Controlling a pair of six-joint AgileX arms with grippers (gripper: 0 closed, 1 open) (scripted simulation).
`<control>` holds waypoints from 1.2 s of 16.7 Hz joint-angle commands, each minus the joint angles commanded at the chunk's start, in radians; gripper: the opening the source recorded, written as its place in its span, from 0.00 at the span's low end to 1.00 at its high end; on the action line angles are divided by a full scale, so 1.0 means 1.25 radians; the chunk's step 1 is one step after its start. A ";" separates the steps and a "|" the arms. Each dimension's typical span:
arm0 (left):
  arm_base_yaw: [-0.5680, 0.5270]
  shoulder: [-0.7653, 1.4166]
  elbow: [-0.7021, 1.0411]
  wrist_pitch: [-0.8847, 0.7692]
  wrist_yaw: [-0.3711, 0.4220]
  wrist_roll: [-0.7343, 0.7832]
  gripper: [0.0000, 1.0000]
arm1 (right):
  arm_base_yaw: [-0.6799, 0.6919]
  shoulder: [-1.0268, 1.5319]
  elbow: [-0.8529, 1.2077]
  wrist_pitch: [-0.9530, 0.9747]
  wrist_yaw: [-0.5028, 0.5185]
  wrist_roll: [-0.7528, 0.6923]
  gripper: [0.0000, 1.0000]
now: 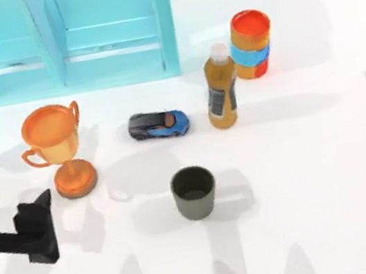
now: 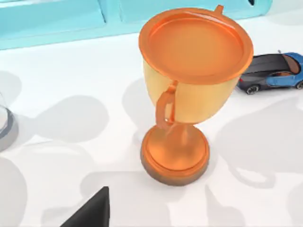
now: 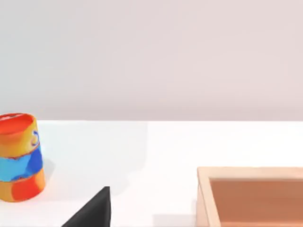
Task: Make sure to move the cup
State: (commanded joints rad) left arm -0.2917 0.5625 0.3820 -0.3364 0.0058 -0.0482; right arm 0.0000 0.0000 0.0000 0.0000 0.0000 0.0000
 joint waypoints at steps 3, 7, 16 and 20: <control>-0.104 0.269 0.173 -0.145 0.000 -0.043 1.00 | 0.000 0.000 0.000 0.000 0.000 0.000 1.00; -0.232 0.622 0.426 -0.352 0.001 -0.128 1.00 | 0.000 0.000 0.000 0.000 0.000 0.000 1.00; -0.396 1.140 0.981 -0.722 0.004 -0.388 1.00 | 0.000 0.000 0.000 0.000 0.000 0.000 1.00; -0.410 1.241 1.171 -0.810 0.001 -0.500 1.00 | 0.000 0.000 0.000 0.000 0.000 0.000 1.00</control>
State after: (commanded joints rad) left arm -0.8046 2.1135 1.8463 -1.3494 0.0066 -0.6729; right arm 0.0000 0.0000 0.0000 0.0000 0.0000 0.0000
